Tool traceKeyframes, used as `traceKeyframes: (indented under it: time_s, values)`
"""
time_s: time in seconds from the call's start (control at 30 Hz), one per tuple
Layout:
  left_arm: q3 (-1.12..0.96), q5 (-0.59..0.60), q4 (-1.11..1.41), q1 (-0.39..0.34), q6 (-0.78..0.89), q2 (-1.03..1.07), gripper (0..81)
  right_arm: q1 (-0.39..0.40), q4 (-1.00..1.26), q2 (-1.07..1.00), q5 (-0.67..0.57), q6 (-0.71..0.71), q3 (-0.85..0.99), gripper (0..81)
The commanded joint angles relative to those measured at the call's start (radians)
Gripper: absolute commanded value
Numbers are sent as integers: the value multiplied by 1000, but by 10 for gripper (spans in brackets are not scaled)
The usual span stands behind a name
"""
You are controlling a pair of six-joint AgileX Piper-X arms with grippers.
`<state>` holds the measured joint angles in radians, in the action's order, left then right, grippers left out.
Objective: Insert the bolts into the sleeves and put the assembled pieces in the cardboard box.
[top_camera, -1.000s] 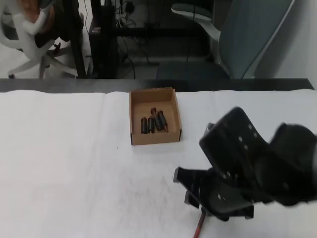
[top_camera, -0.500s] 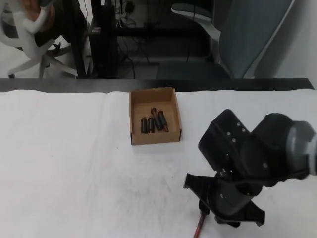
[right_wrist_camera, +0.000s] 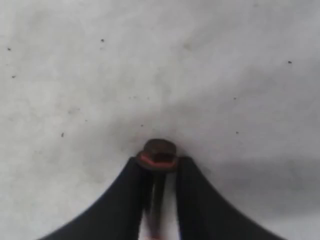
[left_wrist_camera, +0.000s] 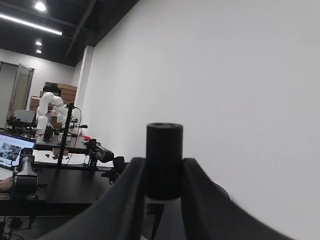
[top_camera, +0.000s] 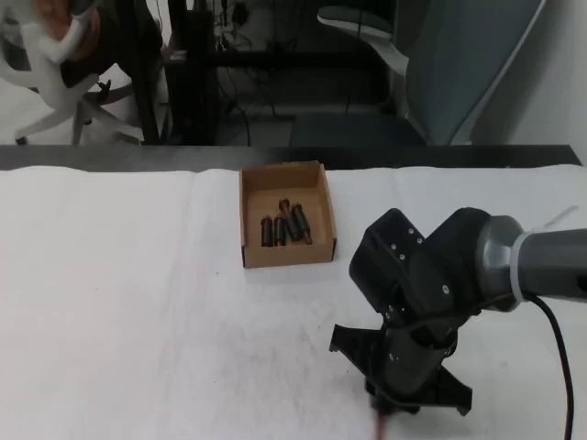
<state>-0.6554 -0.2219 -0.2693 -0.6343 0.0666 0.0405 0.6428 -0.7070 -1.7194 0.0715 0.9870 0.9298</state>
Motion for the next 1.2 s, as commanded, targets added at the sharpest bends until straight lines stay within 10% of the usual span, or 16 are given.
traceKeyframes:
  time_s: [0.0, 0.53, 1.17]
  values:
    - [-1, -1, 20, -4, -7, -8, 18, -10, 17, -24, -3, -61, 5, 6]
    - [341, 165, -39, -4, 110, 0, 18, 96, 222, 394, 165, -592, 12, 6]
    - [655, 381, 542, -63, 178, 300, 18, 307, 907, 556, 213, -628, -257, 6]
